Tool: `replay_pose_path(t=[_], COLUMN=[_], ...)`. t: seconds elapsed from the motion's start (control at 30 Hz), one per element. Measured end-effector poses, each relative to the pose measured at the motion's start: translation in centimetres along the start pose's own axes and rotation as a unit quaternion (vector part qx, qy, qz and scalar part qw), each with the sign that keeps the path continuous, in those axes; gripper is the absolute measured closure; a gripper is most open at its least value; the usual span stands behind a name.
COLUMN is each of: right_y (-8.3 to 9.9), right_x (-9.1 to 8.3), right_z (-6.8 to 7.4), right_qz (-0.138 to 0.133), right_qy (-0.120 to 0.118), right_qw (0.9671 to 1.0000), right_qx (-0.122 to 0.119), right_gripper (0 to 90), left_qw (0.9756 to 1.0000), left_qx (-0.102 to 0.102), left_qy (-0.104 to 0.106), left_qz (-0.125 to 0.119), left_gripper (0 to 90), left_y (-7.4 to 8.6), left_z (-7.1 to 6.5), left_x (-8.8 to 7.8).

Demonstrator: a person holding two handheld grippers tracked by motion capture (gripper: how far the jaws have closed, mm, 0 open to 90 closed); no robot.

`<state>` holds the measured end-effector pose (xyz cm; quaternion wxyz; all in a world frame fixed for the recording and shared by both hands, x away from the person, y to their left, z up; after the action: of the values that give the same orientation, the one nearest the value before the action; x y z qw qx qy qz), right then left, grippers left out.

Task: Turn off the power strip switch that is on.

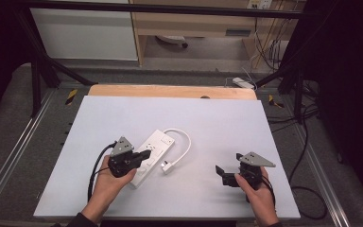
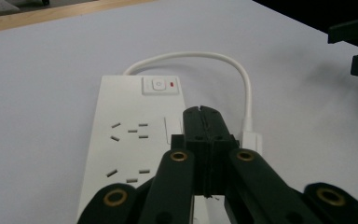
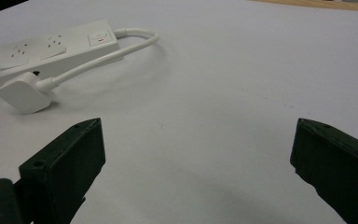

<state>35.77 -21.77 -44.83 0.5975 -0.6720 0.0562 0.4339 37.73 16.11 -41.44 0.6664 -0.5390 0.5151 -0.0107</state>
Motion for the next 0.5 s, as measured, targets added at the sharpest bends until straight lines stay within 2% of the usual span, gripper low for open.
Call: replay_pose_path(t=[0.5], right_y=[0.03], right_x=[0.09], right_z=[0.06], right_qz=[0.003], right_qy=[-0.001], right_qw=[1.0], right_qx=[-0.002], right_gripper=[3.4], left_qw=[0.9995], left_qx=[0.003], left_qy=[0.004], left_qz=[0.03], left_gripper=[90.0], left_y=[0.58], left_z=[0.06], left_x=[0.62])
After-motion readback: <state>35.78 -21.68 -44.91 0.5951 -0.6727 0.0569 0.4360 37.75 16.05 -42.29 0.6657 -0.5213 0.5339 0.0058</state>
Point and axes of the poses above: each handheld gripper's, and its own axes: x roughly forward along the jaws, y roughly out of its underside, z roughly to its left, the point moved 2 cm from there along x, roughly forward along the jaws, and after that the axes turned 13 degrees about z, right-handed, at the moved point
